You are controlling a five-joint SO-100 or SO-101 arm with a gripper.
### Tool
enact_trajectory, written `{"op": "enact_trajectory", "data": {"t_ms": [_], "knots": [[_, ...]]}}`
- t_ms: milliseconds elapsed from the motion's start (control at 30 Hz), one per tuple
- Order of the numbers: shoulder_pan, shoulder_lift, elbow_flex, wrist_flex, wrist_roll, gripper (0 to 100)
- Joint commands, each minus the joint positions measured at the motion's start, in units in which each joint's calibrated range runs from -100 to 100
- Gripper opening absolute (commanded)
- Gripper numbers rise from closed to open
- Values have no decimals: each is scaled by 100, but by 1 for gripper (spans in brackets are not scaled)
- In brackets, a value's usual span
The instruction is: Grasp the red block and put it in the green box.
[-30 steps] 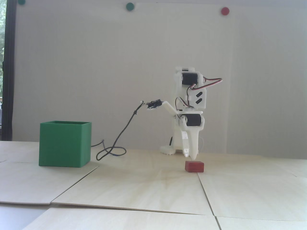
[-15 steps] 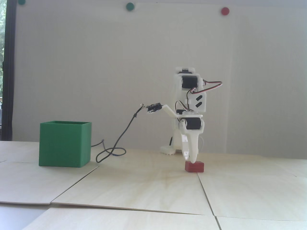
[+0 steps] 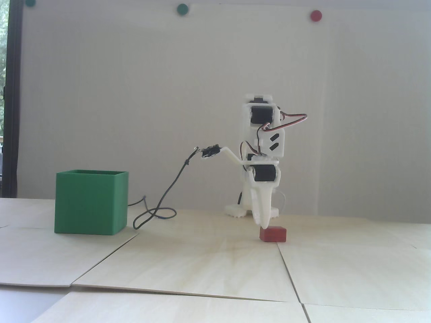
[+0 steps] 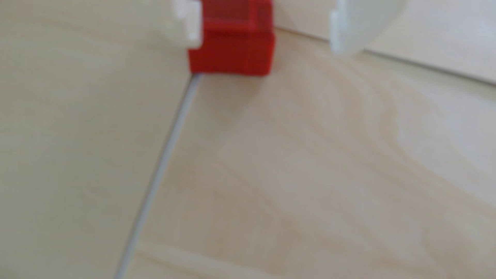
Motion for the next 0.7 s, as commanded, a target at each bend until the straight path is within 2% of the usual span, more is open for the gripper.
{"op": "enact_trajectory", "data": {"t_ms": [0,333,667], "knots": [[71,-767,-96,105,-42,17],[71,-775,-69,97,-42,17],[54,-1541,437,46,-32,17]]}}
